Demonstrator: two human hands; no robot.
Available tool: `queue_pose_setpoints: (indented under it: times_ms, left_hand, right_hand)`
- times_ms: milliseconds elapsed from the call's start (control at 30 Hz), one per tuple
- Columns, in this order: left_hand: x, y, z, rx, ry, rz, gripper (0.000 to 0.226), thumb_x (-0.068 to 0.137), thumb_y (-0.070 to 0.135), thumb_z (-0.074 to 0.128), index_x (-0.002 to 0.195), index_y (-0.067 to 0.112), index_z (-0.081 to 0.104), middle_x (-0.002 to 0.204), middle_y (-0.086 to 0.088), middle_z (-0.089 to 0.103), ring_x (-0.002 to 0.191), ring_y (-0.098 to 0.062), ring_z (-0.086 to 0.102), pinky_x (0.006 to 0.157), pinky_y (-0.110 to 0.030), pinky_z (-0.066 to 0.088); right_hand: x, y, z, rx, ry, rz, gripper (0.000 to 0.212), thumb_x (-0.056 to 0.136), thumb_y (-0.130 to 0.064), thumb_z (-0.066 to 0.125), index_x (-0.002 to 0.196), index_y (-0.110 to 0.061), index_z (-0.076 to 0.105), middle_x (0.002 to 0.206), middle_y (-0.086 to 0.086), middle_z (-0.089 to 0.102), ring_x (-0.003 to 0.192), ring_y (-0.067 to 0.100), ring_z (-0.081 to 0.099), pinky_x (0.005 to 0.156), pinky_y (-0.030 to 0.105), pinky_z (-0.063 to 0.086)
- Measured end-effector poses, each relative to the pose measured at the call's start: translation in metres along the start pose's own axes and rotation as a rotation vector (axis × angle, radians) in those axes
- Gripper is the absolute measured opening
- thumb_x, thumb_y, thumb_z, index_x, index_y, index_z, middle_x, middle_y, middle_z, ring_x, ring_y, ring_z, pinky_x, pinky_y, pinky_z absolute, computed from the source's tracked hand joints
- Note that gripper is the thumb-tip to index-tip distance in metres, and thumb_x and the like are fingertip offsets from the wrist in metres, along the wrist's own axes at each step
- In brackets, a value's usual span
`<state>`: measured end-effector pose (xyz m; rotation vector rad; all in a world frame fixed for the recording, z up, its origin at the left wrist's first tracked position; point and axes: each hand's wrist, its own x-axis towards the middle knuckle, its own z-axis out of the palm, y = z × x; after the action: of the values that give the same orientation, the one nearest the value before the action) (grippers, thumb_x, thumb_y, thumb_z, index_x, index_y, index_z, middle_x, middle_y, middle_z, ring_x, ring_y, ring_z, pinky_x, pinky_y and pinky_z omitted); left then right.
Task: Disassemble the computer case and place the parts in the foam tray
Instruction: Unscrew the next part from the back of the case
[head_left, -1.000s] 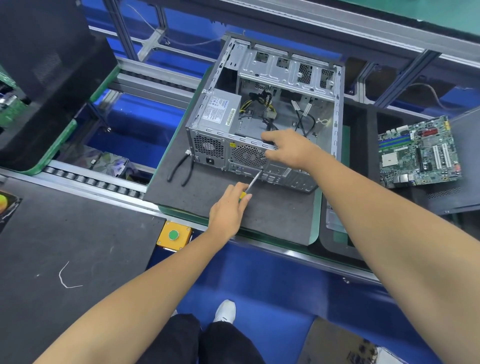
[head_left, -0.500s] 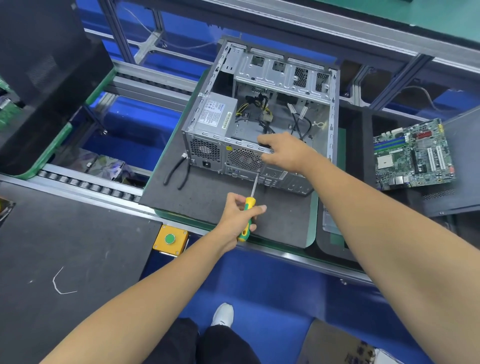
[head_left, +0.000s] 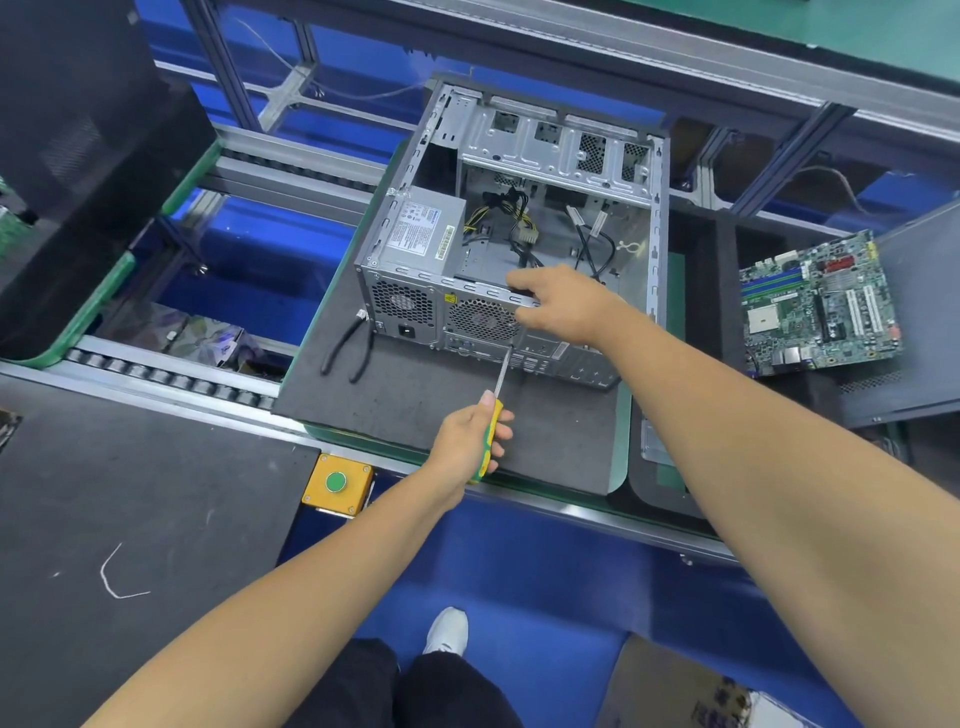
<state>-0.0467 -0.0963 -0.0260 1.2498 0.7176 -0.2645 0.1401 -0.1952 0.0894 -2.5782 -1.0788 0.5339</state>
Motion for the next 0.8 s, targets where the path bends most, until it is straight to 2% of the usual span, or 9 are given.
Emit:
queue_pose_setpoints:
  times_ms: [100, 133, 200, 267, 367, 467, 600, 700, 800]
  left_hand:
    - [0.002, 0.001, -0.003, 0.029, -0.017, 0.036, 0.041, 0.105, 0.052, 0.049, 0.114, 0.014, 0.061, 0.089, 0.000, 0.066, 0.057, -0.009, 0.053, 0.048, -0.024, 0.045]
    - [0.002, 0.001, -0.003, 0.028, 0.008, 0.055, 0.037, 0.102, 0.049, 0.057, 0.119, 0.016, 0.052, 0.101, -0.002, 0.063, 0.062, -0.010, 0.056, 0.049, -0.025, 0.047]
    - [0.002, -0.002, -0.004, 0.056, 0.070, 0.087, 0.050, 0.092, 0.040, 0.075, 0.119, 0.019, 0.039, 0.110, -0.004, 0.052, 0.071, -0.014, 0.058, 0.053, -0.026, 0.052]
    - [0.005, -0.007, -0.008, 0.089, 0.095, 0.140, 0.046, 0.088, 0.033, 0.081, 0.109, 0.016, 0.044, 0.100, -0.005, 0.053, 0.064, -0.012, 0.057, 0.052, -0.026, 0.052]
    - [0.010, -0.006, -0.014, 0.076, 0.083, 0.148, 0.034, 0.092, 0.034, 0.076, 0.098, 0.011, 0.051, 0.090, -0.006, 0.059, 0.062, -0.005, 0.065, 0.056, -0.027, 0.056]
    - [0.006, -0.005, -0.012, 0.068, 0.021, 0.122, 0.034, 0.102, 0.042, 0.060, 0.101, 0.008, 0.059, 0.092, -0.007, 0.061, 0.065, -0.009, 0.067, 0.060, -0.029, 0.056]
    - [0.005, -0.001, -0.014, 0.089, -0.017, 0.086, 0.038, 0.108, 0.045, 0.043, 0.107, 0.015, 0.066, 0.090, 0.002, 0.061, 0.064, -0.008, 0.055, 0.055, -0.024, 0.047]
    - [0.002, 0.002, -0.014, 0.091, -0.020, 0.083, 0.032, 0.101, 0.048, 0.058, 0.112, 0.018, 0.055, 0.097, -0.002, 0.056, 0.059, -0.007, 0.052, 0.049, -0.023, 0.047]
    - [0.001, -0.002, -0.016, 0.094, 0.029, 0.091, 0.045, 0.088, 0.042, 0.079, 0.105, 0.012, 0.049, 0.094, -0.005, 0.056, 0.056, -0.008, 0.054, 0.048, -0.021, 0.048]
  right_hand:
    - [-0.001, 0.000, 0.000, 0.000, 0.003, -0.006, 0.022, 0.087, -0.023, 0.056, 0.080, -0.018, 0.036, 0.064, 0.002, 0.036, 0.057, 0.019, 0.031, 0.056, 0.035, 0.025]
    - [-0.001, 0.000, 0.000, -0.001, 0.005, -0.008, 0.022, 0.088, -0.023, 0.056, 0.081, -0.018, 0.036, 0.064, 0.002, 0.036, 0.057, 0.019, 0.030, 0.056, 0.035, 0.024]
    - [0.000, 0.000, -0.001, -0.005, 0.005, -0.012, 0.023, 0.088, -0.023, 0.057, 0.081, -0.018, 0.036, 0.064, 0.002, 0.035, 0.057, 0.019, 0.030, 0.056, 0.035, 0.024]
    - [0.000, 0.000, 0.000, -0.004, 0.005, -0.017, 0.023, 0.089, -0.023, 0.057, 0.080, -0.018, 0.036, 0.064, 0.001, 0.035, 0.057, 0.019, 0.029, 0.056, 0.035, 0.024]
    - [0.000, 0.000, 0.000, -0.014, 0.005, -0.015, 0.022, 0.089, -0.023, 0.057, 0.082, -0.015, 0.037, 0.064, 0.003, 0.035, 0.058, 0.020, 0.030, 0.056, 0.036, 0.023]
    - [0.001, 0.001, 0.001, -0.024, 0.014, -0.015, 0.022, 0.088, -0.023, 0.056, 0.082, -0.015, 0.037, 0.065, 0.004, 0.037, 0.058, 0.020, 0.031, 0.056, 0.036, 0.024]
    - [0.001, 0.001, 0.002, -0.026, 0.010, -0.013, 0.020, 0.088, -0.023, 0.056, 0.083, -0.016, 0.038, 0.066, 0.004, 0.039, 0.060, 0.021, 0.034, 0.056, 0.036, 0.026]
    - [0.001, 0.000, 0.001, -0.035, 0.014, -0.018, 0.021, 0.088, -0.024, 0.056, 0.080, -0.020, 0.037, 0.065, 0.002, 0.039, 0.058, 0.019, 0.034, 0.055, 0.035, 0.026]
    - [0.001, 0.000, 0.000, -0.038, 0.005, -0.018, 0.025, 0.088, -0.026, 0.056, 0.077, -0.025, 0.034, 0.064, 0.001, 0.039, 0.057, 0.018, 0.034, 0.055, 0.035, 0.026]
